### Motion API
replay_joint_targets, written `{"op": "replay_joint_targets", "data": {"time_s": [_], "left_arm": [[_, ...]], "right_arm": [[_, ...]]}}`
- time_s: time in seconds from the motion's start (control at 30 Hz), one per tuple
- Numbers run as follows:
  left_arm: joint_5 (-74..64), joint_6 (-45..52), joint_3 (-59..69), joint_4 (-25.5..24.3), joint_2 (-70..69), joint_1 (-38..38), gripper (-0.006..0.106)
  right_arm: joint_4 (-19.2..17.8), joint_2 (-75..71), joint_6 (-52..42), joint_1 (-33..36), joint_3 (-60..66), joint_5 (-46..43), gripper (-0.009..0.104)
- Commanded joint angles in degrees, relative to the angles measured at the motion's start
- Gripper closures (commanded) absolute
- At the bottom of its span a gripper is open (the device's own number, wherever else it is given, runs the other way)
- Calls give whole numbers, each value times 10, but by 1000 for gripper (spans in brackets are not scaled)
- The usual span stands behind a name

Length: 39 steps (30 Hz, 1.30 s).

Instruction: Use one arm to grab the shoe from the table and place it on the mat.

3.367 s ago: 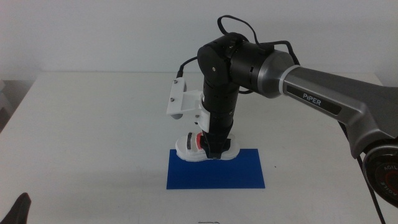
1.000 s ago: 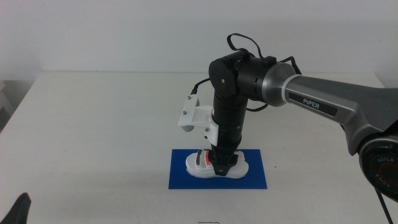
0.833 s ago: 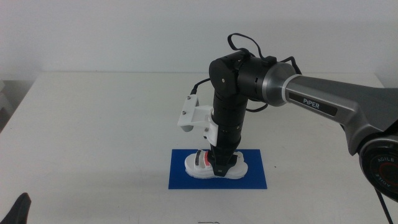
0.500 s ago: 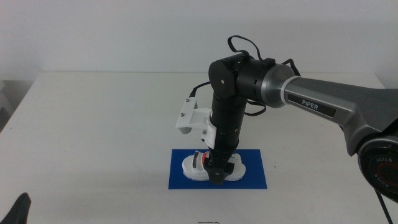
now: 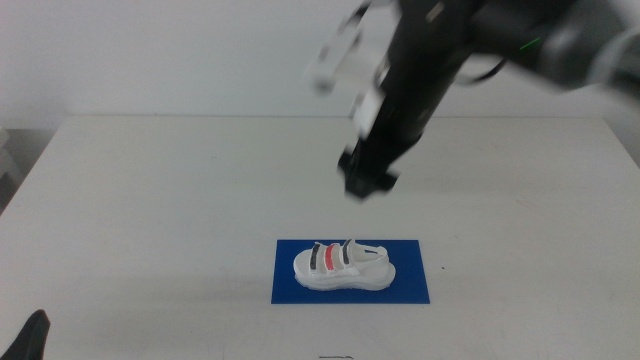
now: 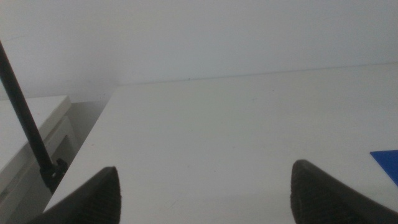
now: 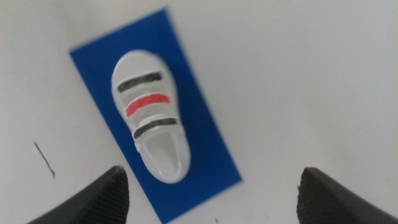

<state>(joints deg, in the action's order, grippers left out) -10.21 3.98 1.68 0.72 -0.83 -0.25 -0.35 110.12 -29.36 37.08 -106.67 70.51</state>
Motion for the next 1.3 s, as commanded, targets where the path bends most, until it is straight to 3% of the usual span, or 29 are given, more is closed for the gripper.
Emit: {"op": "replay_joint_targets", "data": {"time_s": [0.0, 0.23, 0.4, 0.5, 0.63, 0.87, 1.07, 1.27], "left_arm": [[47, -9, -2, 5, -11, -2, 7], [47, -9, -2, 5, -11, -2, 7], [47, -9, -2, 5, -11, -2, 7], [47, -9, -2, 5, -11, -2, 7], [47, -9, -2, 5, -11, -2, 7], [47, -9, -2, 5, -11, -2, 7], [47, -9, -2, 5, -11, -2, 7], [47, -9, -2, 5, -11, -2, 7]], "right_arm": [[-23, -85, 53, -3, -20, 40, 19], [-107, -218, 187, -3, -19, 40, 21], [-111, -305, 279, -41, 2, 39, 21], [-113, -382, 294, -65, 81, 22, 21], [-148, -496, 339, -97, 215, -53, 21], [-184, -703, 384, -179, 489, -281, 21], [-124, -775, 363, -214, 674, -517, 21], [-108, -794, 322, -214, 828, -777, 21]]}}
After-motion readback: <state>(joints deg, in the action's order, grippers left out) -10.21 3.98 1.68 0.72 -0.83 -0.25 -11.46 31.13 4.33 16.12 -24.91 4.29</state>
